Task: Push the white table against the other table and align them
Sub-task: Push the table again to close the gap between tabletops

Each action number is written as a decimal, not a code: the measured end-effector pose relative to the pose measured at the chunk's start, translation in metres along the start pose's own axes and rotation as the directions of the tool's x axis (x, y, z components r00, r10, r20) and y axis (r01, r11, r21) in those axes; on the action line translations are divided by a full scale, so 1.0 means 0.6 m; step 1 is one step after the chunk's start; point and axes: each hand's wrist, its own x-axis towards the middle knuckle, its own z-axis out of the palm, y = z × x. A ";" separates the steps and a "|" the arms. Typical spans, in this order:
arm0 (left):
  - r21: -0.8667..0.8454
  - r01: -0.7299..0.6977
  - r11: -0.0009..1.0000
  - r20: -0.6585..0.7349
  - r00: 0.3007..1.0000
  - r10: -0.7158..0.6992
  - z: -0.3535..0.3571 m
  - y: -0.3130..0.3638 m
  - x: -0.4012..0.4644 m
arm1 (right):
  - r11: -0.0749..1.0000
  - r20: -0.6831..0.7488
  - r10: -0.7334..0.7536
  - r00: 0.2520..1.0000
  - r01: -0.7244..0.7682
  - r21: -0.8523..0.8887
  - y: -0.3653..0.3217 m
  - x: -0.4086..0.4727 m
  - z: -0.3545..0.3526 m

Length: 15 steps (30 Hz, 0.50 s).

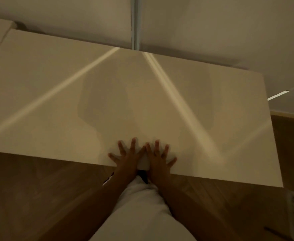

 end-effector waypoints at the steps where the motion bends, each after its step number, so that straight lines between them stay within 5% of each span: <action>1: 0.000 -0.004 1.000 -0.008 1.000 0.004 -0.002 0.003 0.001 | 1.000 -0.006 0.002 1.000 -0.002 -0.020 0.000 0.001 -0.005; 15: -0.056 -0.002 0.998 0.154 0.988 0.011 -0.048 0.009 0.001 | 0.999 0.123 0.000 0.992 -0.005 0.036 -0.003 0.006 -0.033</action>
